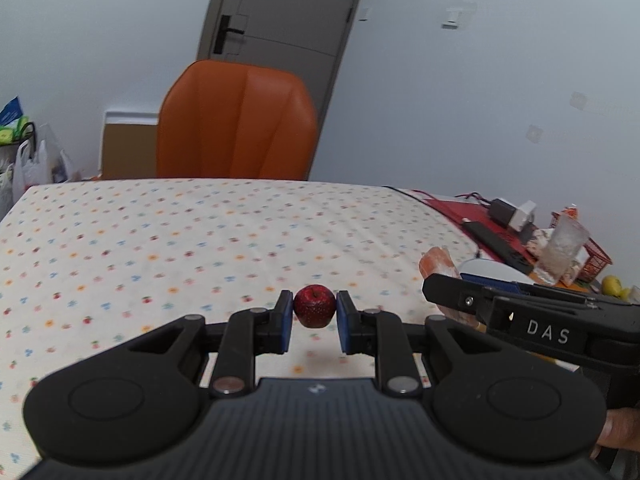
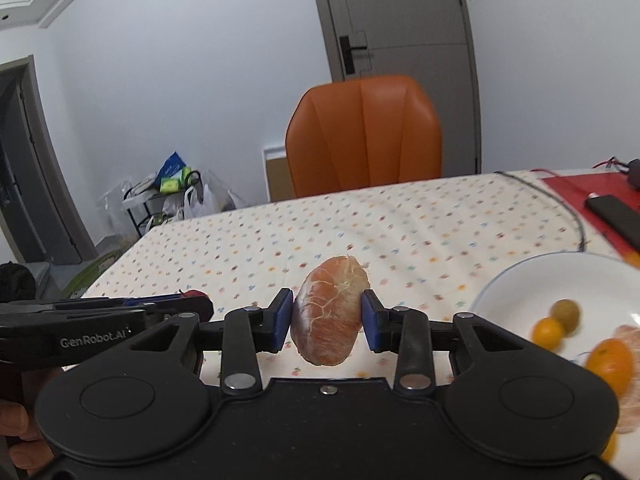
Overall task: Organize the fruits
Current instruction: 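Carry the plum and peeled segment onto the white plate and open both grippers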
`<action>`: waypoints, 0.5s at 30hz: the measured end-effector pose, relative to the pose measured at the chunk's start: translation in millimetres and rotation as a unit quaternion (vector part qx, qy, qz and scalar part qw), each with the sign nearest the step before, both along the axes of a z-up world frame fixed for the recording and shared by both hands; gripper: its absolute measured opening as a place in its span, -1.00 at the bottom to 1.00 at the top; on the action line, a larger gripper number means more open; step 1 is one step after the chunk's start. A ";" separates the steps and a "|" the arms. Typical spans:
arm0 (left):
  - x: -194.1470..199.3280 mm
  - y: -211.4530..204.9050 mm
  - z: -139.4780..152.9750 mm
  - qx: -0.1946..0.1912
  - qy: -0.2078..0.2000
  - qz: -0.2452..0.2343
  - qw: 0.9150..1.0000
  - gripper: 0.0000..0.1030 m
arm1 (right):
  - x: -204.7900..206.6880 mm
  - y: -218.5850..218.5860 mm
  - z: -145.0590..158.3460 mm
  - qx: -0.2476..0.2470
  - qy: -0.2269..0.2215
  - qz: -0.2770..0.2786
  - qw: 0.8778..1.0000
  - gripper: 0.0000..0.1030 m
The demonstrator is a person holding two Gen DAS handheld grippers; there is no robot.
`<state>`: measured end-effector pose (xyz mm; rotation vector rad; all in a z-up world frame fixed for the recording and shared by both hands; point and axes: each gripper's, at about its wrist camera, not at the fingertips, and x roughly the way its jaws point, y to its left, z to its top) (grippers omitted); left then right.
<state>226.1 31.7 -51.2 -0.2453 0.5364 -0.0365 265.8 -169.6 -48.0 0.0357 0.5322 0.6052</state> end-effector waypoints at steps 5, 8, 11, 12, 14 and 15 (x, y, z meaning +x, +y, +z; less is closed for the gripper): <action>0.3 -20.7 4.4 0.003 -0.008 -0.017 1.000 -0.59 | -4.4 -23.0 9.8 0.007 -0.012 -0.016 1.000 -0.32; 0.8 -33.4 6.5 0.005 -0.012 -0.027 1.000 -0.59 | -6.5 -37.0 13.6 0.011 -0.018 -0.027 0.999 -0.32; 2.1 -47.1 8.9 0.007 -0.014 -0.036 0.999 -0.59 | -8.6 -50.4 15.4 0.015 -0.022 -0.037 0.999 -0.32; 2.4 -50.8 9.6 0.008 -0.014 -0.039 0.999 -0.59 | -9.2 -54.8 16.0 0.016 -0.023 -0.041 0.999 -0.32; 3.4 -58.8 10.4 0.009 -0.016 -0.046 0.999 -0.59 | -9.9 -63.9 16.7 0.019 -0.025 -0.047 0.998 -0.32; 3.8 -63.0 10.9 0.009 -0.017 -0.049 0.999 -0.59 | -10.2 -68.6 16.6 0.020 -0.025 -0.051 0.998 -0.32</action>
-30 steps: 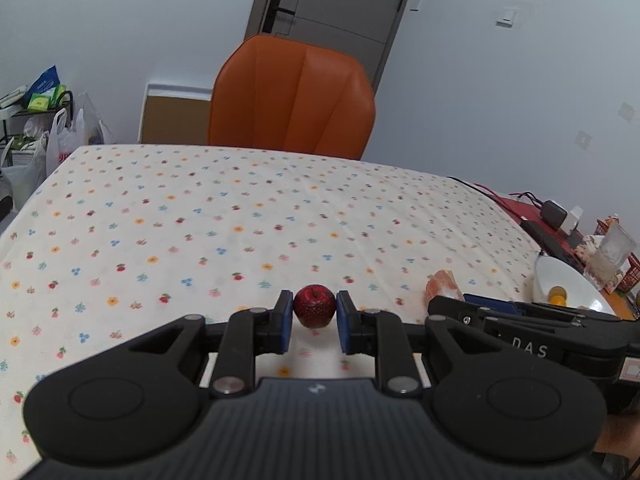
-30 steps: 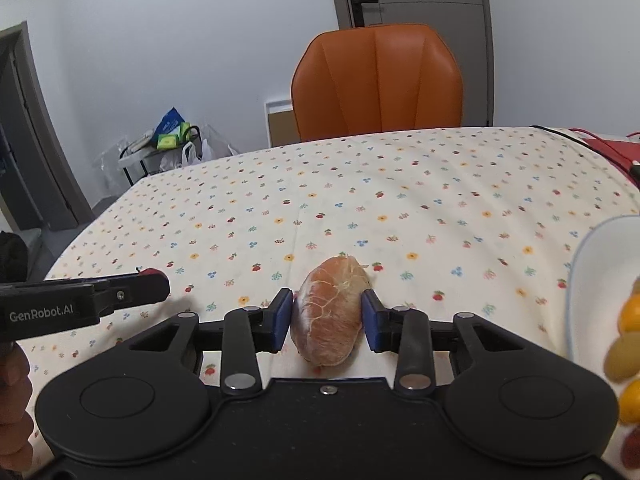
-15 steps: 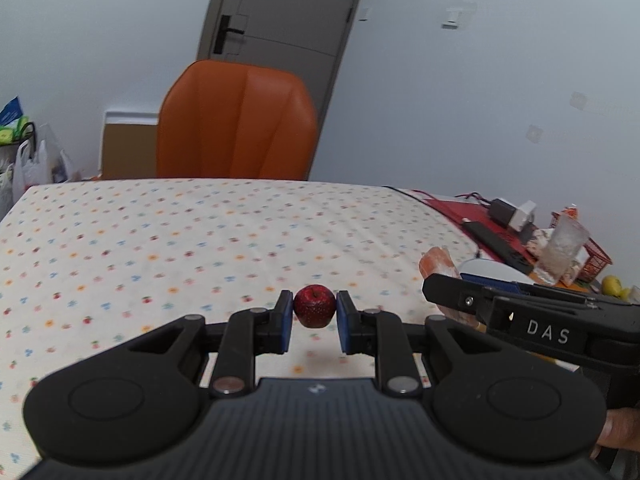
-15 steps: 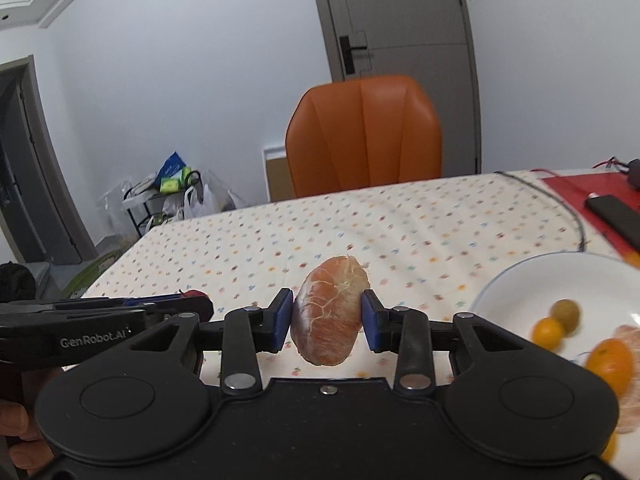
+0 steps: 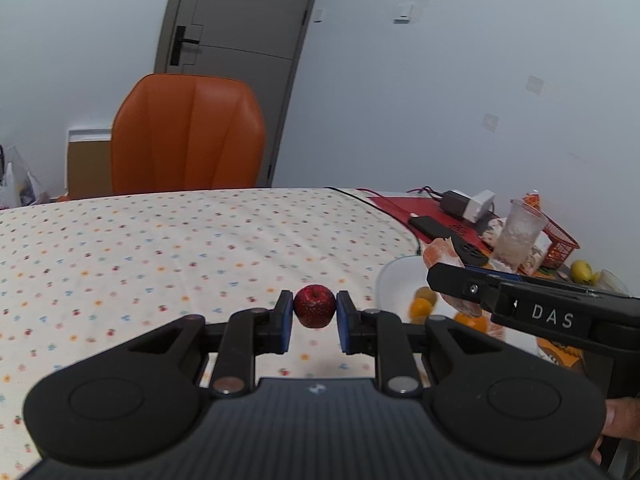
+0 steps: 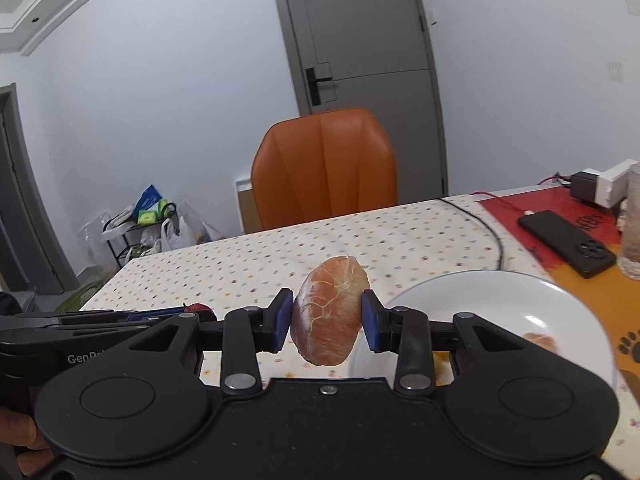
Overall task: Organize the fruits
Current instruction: 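Carry the plum and peeled segment onto the white plate and open both grippers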
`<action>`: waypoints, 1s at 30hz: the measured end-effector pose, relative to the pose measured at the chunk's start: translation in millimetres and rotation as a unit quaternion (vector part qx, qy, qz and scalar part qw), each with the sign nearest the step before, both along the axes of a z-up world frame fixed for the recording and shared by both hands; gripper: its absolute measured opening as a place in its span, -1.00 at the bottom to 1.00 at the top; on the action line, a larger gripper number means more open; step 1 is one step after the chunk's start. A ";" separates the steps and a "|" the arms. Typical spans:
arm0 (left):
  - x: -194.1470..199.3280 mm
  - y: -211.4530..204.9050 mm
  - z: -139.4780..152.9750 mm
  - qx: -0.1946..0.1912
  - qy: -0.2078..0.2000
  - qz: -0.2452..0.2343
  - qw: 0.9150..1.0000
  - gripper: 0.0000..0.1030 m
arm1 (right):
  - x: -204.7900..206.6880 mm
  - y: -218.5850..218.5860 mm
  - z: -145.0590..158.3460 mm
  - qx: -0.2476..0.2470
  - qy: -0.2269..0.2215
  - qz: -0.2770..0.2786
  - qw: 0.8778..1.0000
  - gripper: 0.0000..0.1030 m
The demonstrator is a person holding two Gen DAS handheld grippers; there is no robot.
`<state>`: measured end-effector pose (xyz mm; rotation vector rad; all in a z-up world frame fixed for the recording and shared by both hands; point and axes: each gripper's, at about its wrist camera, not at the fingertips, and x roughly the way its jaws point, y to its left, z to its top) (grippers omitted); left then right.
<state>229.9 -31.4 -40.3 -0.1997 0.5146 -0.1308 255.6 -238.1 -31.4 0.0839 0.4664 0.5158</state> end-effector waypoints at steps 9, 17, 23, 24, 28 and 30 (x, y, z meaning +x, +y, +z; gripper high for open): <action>11.5 -37.9 -1.3 0.016 0.000 -0.025 1.000 -0.59 | 5.2 -42.6 -7.6 0.012 0.003 -0.031 0.999 -0.32; 28.0 -64.9 -8.5 0.023 0.010 -0.043 0.999 -0.59 | 16.7 -74.9 -20.4 0.023 0.014 -0.057 0.998 -0.32; 41.4 -79.1 -17.1 0.022 0.024 -0.054 0.998 -0.59 | 25.5 -93.7 -27.8 0.030 0.020 -0.071 0.997 -0.32; 44.0 -81.0 -18.6 0.021 0.026 -0.056 0.998 -0.59 | 26.6 -95.9 -28.9 0.031 0.020 -0.072 0.997 -0.32; 52.6 -84.0 -24.6 0.010 0.037 -0.056 0.998 -0.58 | 33.2 -100.3 -31.6 0.030 0.024 -0.075 0.996 -0.32; 56.8 -81.5 -27.0 0.002 0.042 -0.053 0.998 -0.50 | 36.9 -100.3 -32.4 0.031 0.025 -0.075 0.996 -0.32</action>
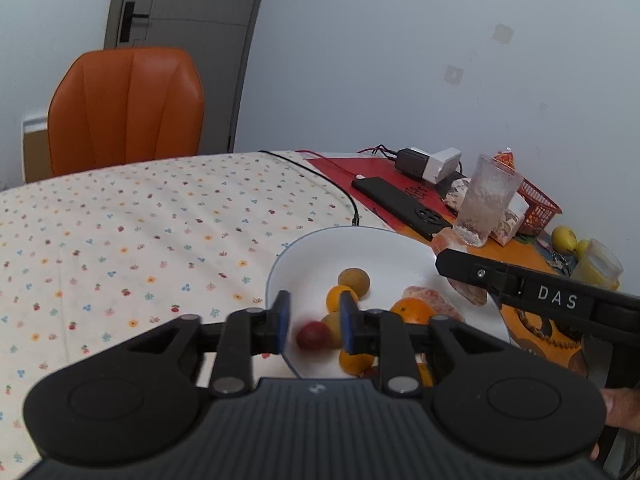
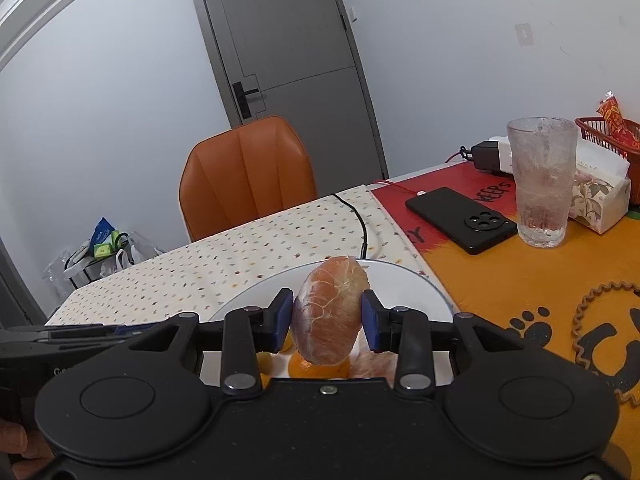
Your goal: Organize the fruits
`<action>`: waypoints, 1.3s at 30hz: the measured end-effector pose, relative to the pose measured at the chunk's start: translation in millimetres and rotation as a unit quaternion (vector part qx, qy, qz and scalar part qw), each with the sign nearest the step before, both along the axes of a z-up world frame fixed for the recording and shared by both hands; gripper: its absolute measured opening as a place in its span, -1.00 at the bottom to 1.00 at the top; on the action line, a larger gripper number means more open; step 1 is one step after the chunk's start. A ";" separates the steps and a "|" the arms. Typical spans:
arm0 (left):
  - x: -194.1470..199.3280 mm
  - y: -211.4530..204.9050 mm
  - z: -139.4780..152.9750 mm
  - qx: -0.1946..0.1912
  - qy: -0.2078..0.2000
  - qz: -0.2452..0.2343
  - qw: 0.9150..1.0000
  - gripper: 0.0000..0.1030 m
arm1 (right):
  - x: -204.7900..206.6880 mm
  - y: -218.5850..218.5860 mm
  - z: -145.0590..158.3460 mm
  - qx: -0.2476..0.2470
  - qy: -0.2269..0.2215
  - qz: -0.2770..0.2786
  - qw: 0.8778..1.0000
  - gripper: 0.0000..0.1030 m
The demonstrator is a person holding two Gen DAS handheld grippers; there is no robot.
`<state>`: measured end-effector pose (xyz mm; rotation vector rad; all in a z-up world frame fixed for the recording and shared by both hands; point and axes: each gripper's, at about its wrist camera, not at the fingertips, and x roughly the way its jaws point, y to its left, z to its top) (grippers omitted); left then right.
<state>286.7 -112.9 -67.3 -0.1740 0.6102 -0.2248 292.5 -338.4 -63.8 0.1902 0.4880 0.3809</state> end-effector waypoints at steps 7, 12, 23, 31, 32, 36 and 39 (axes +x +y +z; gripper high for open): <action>0.6 13.1 -0.5 -0.009 0.006 0.007 1.000 -0.48 | 11.8 1.9 -2.6 0.007 0.010 -0.008 1.000 -0.30; -6.1 25.5 4.3 -0.014 0.005 0.017 1.000 -0.21 | 8.1 4.3 0.2 0.017 0.005 -0.018 1.000 0.15; -29.4 41.6 19.7 0.005 -0.012 0.049 0.999 0.49 | -14.7 12.5 0.2 0.038 0.011 0.000 0.999 0.37; -51.6 53.7 27.6 0.014 -0.017 0.067 0.998 0.66 | -33.8 18.2 6.0 0.049 0.004 0.008 0.999 0.58; -54.4 56.0 28.5 0.014 -0.017 0.071 0.997 0.70 | -35.9 18.9 6.5 0.049 0.003 0.009 0.999 0.61; -65.7 64.3 31.2 0.013 -0.016 0.082 0.996 0.79 | -44.7 22.1 8.9 0.052 0.002 0.012 0.999 0.69; -74.6 68.5 33.1 0.020 -0.015 0.090 0.996 0.82 | -51.3 24.0 11.6 0.052 -0.003 0.015 0.999 0.77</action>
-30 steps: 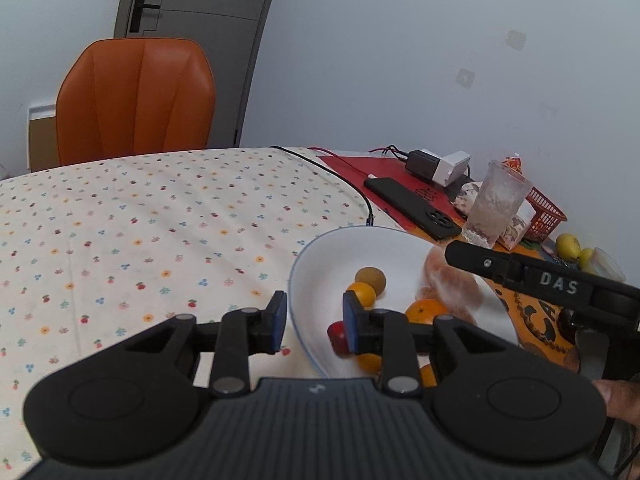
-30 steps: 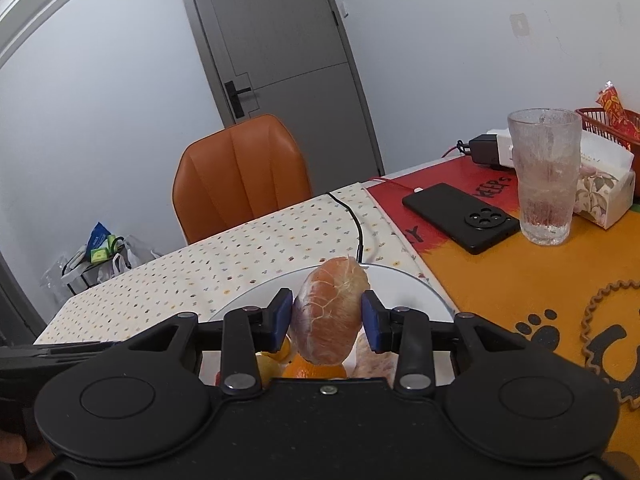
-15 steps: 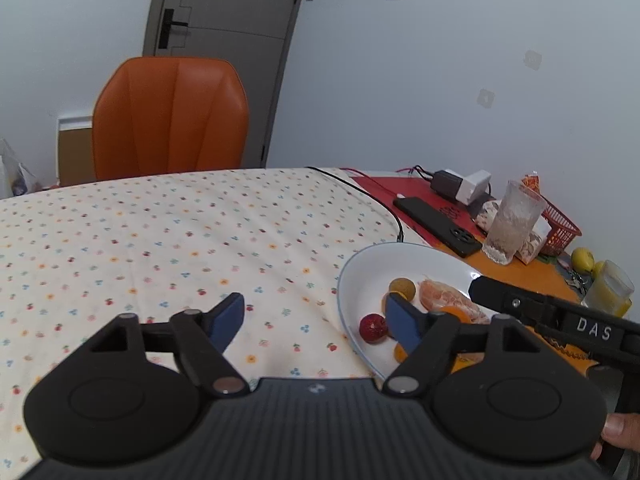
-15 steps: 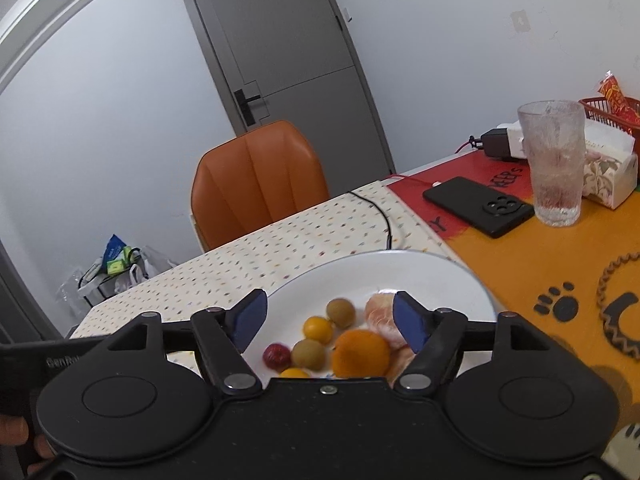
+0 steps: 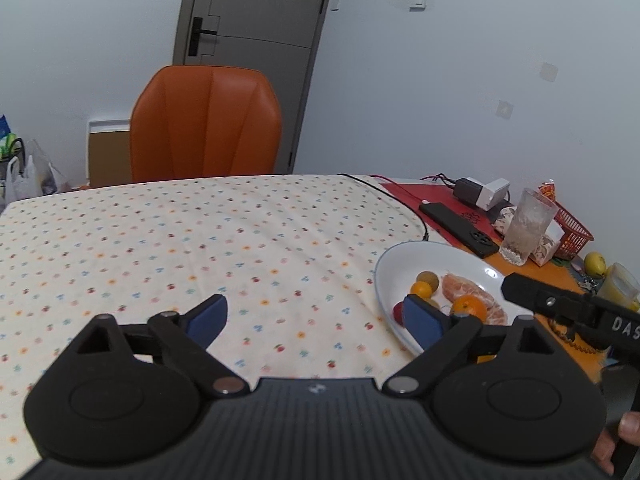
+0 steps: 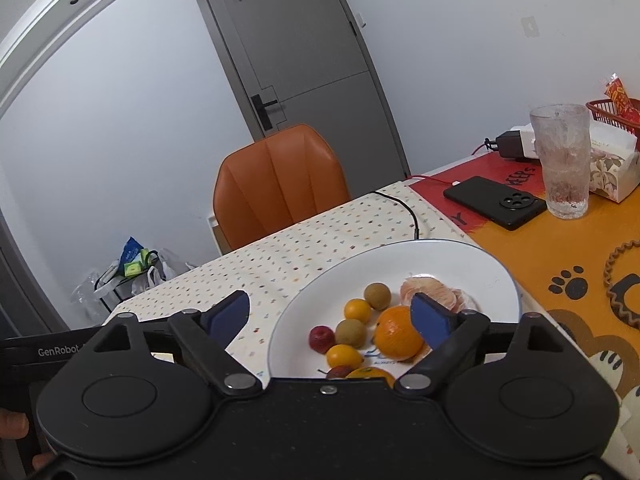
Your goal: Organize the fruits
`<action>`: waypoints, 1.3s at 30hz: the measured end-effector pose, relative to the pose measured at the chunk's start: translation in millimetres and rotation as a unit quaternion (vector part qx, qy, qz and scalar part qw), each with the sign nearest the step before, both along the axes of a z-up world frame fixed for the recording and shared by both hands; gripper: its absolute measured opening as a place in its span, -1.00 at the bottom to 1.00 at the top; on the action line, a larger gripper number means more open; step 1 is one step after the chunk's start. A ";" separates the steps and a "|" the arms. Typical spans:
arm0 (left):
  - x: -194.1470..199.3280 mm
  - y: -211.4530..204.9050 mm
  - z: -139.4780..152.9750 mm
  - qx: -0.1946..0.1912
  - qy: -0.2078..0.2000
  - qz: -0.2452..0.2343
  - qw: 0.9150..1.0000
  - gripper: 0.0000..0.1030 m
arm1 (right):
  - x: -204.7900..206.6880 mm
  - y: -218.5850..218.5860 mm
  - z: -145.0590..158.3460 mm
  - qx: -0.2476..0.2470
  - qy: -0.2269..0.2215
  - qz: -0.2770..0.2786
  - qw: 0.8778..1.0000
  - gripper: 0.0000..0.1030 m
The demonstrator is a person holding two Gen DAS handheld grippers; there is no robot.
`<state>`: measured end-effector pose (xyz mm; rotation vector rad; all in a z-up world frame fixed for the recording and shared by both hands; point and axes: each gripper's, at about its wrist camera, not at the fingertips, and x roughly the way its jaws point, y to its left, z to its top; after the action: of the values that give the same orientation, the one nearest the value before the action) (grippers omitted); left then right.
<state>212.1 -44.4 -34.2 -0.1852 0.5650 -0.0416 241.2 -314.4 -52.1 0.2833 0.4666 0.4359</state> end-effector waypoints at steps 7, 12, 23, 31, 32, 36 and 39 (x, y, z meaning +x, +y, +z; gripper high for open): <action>-22.6 11.3 7.4 0.000 -0.006 0.018 1.000 0.88 | -16.7 7.5 7.4 -0.001 -0.006 0.012 1.000 0.90; -36.3 16.6 15.4 0.004 -0.013 0.026 1.000 0.91 | -28.1 11.3 14.0 -0.004 -0.012 0.018 1.000 1.00; -67.4 21.9 33.0 0.022 -0.021 0.035 0.999 0.91 | -47.8 10.6 25.2 0.008 0.001 0.025 1.000 1.00; -91.3 22.7 42.5 0.032 -0.025 0.040 0.998 0.93 | -68.0 8.4 35.3 -0.006 0.001 0.033 0.999 1.00; -93.9 22.4 43.7 0.035 -0.025 0.040 0.998 0.93 | -70.5 8.2 36.5 -0.008 0.000 0.035 0.999 1.00; -107.7 24.7 46.4 0.037 -0.026 0.036 0.998 0.95 | -80.5 4.8 41.8 -0.010 -0.001 0.044 0.999 1.00; -117.7 28.2 46.8 0.039 -0.023 0.036 0.998 0.99 | -86.7 1.2 44.6 -0.001 0.005 0.048 0.999 1.00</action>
<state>94.5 -16.2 12.6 -0.1281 0.5126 0.0458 154.5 -313.2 -7.6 0.2613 0.4912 0.5268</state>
